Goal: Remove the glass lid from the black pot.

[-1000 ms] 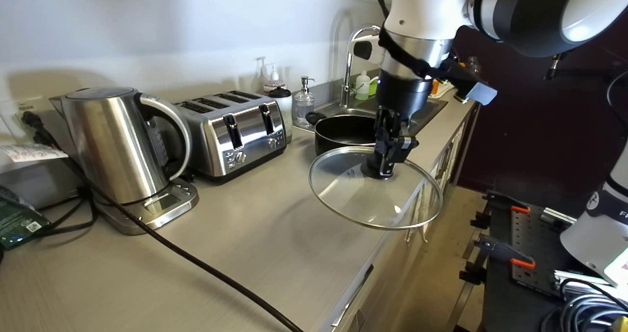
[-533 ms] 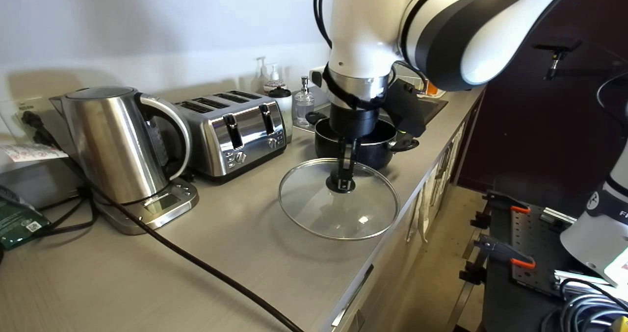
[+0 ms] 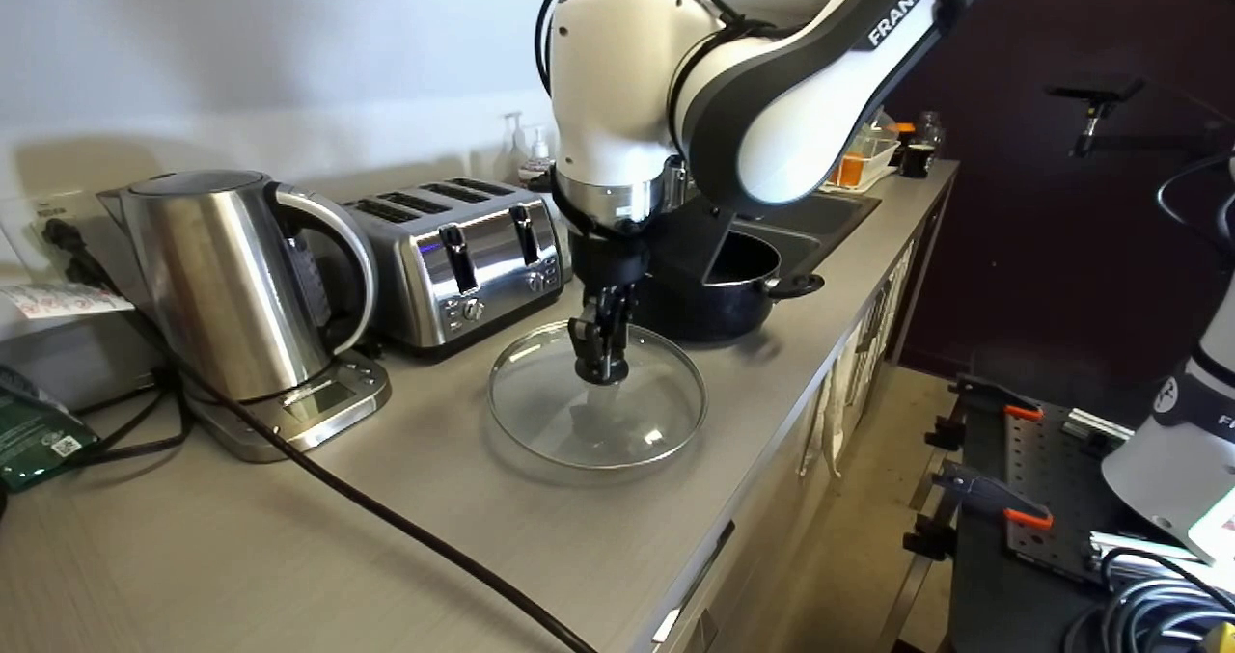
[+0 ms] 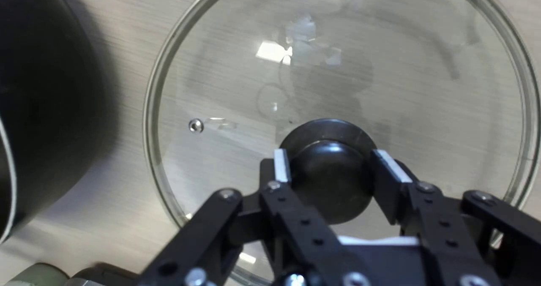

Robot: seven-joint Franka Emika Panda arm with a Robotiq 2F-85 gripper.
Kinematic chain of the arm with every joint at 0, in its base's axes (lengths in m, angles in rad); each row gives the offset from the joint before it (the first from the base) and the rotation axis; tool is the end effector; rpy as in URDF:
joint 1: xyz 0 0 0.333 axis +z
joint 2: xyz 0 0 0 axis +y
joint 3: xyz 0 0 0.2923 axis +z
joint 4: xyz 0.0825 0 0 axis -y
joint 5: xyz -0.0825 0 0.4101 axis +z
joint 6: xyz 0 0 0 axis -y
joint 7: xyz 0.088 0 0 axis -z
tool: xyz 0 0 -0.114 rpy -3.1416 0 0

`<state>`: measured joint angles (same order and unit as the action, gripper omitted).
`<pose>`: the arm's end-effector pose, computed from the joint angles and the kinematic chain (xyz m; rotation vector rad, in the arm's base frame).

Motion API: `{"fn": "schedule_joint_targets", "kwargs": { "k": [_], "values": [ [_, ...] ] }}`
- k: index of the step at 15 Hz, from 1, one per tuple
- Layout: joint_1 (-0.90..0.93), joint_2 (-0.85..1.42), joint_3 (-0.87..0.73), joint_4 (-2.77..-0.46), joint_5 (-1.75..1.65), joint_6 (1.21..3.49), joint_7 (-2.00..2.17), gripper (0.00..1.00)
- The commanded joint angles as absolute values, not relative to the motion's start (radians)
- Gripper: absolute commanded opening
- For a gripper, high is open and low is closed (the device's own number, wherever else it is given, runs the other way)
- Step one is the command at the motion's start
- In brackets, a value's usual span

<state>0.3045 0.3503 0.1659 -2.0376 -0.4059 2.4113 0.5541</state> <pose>0.5460 0.2729 0.2280 2.9461 0.3030 0.2038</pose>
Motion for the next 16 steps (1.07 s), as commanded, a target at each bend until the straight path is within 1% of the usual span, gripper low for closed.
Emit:
{"fn": "schedule_joint_targets", "kwargs": {
  "k": [1, 6, 14, 15, 16],
  "values": [
    [0.363, 0.427, 0.099, -1.904, -0.407, 2.362, 0.632, 0.24],
    [0.383, 0.503, 0.044, -1.806, -0.389, 2.317, 0.700, 0.24],
    [0.380, 0.562, 0.023, -1.730, -0.368, 2.254, 0.720, 0.24],
    [0.381, 0.564, 0.022, -1.726, -0.370, 2.250, 0.720, 0.59],
    [0.381, 0.566, 0.022, -1.722, -0.369, 2.247, 0.720, 0.76]
  ]
}}
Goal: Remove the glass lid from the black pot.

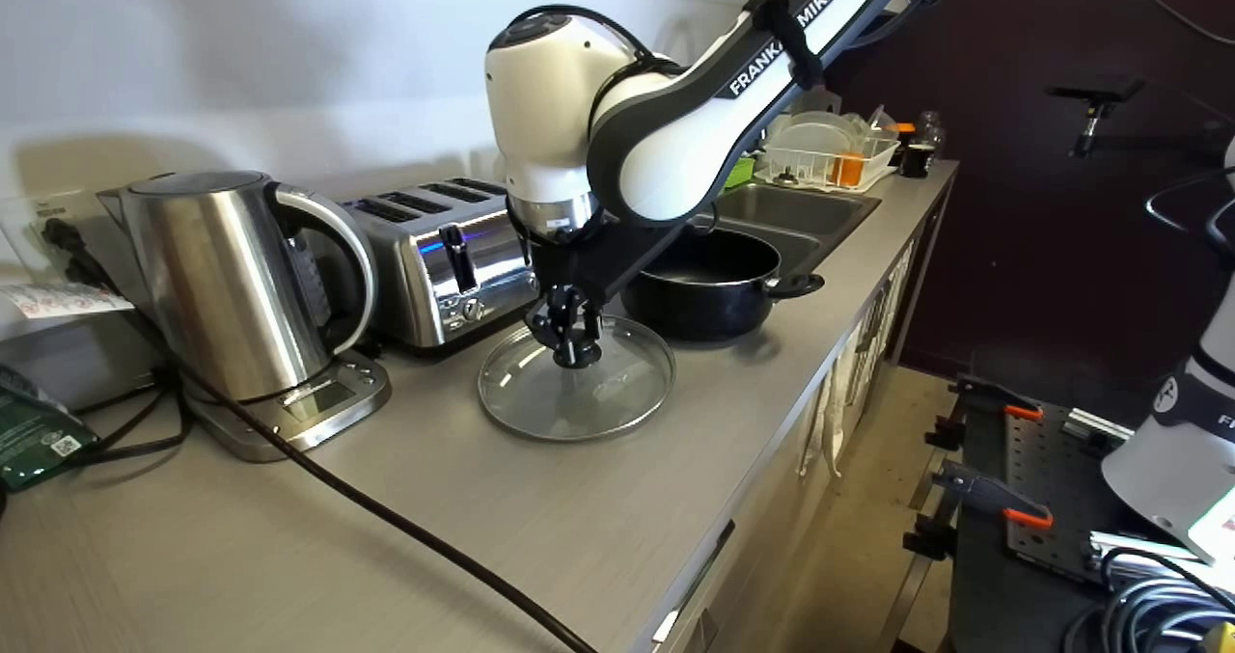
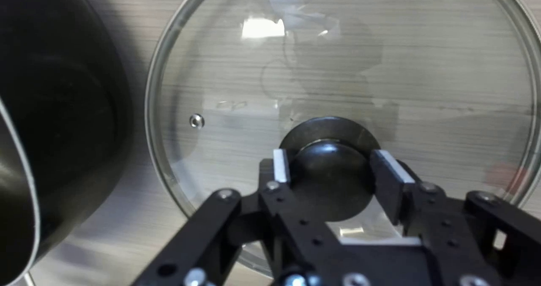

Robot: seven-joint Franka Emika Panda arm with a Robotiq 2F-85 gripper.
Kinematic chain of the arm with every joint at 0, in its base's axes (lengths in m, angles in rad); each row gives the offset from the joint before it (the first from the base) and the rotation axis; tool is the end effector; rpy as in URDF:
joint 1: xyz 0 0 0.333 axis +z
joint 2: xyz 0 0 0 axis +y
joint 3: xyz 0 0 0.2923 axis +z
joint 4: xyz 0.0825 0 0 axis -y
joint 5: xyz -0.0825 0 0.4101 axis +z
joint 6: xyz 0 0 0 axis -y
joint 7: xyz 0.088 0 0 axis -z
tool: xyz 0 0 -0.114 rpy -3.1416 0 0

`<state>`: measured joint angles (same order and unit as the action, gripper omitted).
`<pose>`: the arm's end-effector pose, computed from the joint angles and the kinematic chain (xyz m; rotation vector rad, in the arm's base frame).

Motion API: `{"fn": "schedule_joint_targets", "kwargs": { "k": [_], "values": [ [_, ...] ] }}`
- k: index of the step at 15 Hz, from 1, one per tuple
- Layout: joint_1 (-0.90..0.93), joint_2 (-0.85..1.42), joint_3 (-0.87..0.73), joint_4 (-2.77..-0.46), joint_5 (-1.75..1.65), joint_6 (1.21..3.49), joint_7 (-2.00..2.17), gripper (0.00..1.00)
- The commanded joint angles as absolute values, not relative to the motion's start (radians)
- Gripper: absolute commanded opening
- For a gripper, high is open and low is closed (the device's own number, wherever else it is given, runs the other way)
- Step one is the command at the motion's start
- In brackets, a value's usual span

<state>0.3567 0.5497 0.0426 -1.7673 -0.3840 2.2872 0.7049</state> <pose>0.6184 0.2480 0.2063 2.8978 -0.0779 0.1676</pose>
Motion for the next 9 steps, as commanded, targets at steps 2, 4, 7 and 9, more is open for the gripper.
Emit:
{"fn": "schedule_joint_targets", "kwargs": {
  "k": [2, 4, 7, 9],
  "values": [
    [0.380, 0.566, 0.022, -1.718, -0.368, 2.242, 0.719, 0.89],
    [0.378, 0.564, 0.023, -1.715, -0.368, 2.237, 0.718, 1.00],
    [0.376, 0.541, 0.028, -1.737, -0.365, 2.244, 0.713, 1.00],
    [0.374, 0.497, 0.038, -1.798, -0.363, 2.260, 0.703, 1.00]
  ]
}}
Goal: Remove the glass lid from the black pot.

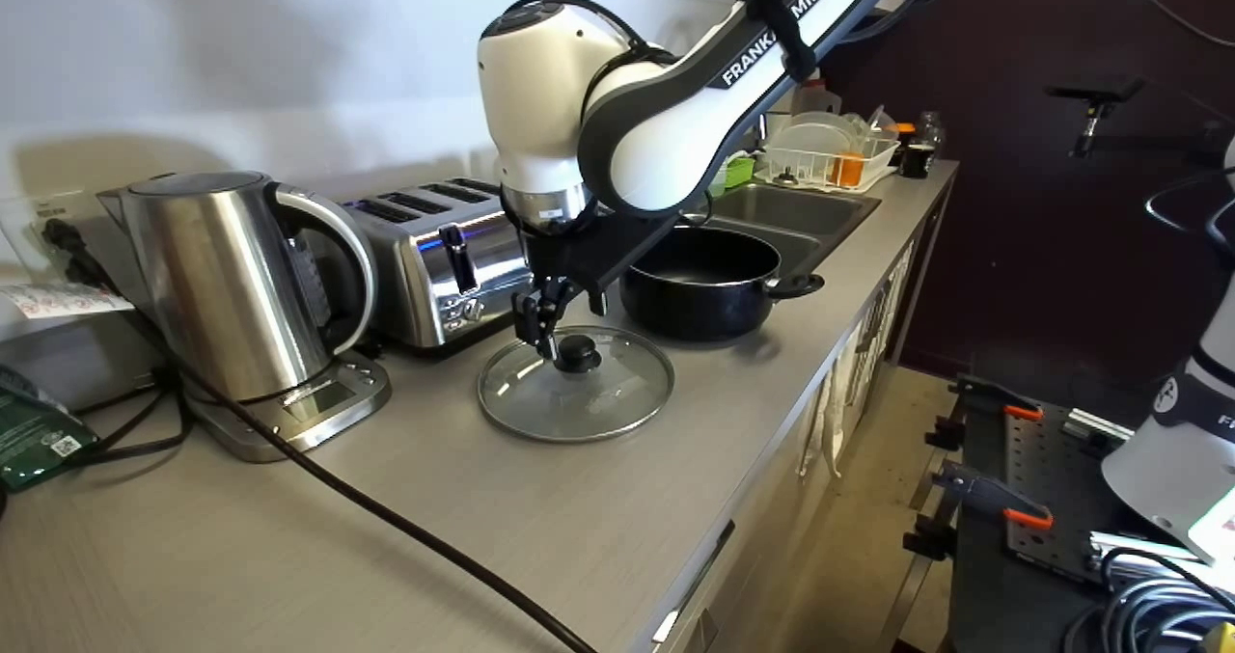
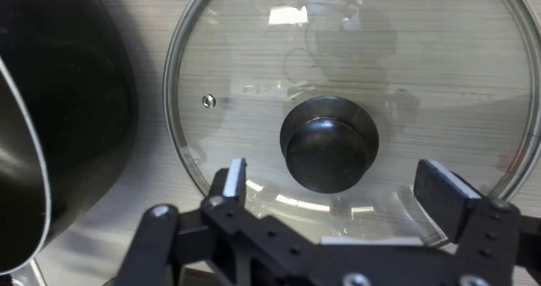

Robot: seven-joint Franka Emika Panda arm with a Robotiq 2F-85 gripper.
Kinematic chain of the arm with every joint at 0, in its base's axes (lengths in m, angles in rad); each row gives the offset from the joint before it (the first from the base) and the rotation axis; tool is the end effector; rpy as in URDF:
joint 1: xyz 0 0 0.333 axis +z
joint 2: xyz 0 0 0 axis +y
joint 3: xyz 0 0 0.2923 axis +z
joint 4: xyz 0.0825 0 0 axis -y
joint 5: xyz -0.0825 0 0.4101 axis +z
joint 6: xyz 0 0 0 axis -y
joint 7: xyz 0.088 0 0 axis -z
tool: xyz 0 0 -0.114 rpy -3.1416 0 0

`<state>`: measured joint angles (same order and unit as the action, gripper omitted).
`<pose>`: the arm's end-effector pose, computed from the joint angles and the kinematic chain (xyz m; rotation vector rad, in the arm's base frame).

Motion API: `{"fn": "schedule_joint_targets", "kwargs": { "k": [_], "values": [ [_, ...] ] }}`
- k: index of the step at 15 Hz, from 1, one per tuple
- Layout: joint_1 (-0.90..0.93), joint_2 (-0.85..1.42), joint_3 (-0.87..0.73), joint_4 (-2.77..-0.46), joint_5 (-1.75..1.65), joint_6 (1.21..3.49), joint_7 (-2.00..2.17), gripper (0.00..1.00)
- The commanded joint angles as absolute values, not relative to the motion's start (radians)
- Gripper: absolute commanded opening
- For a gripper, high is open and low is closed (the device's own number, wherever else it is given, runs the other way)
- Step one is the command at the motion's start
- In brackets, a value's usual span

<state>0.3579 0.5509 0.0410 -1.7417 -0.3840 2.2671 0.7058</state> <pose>0.6245 0.2489 0.2153 2.8936 -0.0887 0.1775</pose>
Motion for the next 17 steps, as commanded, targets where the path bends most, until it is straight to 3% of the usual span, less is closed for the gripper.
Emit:
{"fn": "schedule_joint_targets", "kwargs": {
  "k": [1, 15, 16, 17],
  "values": [
    [0.373, 0.477, 0.043, -1.825, -0.360, 2.264, 0.699, 1.00],
    [0.269, -0.215, 0.166, -2.508, -0.116, 2.287, 0.366, 1.00],
    [0.262, -0.082, 0.183, -2.395, -0.163, 2.286, 0.432, 1.00],
    [0.252, -0.117, 0.188, -2.422, -0.157, 2.286, 0.422, 1.00]
  ]
}}
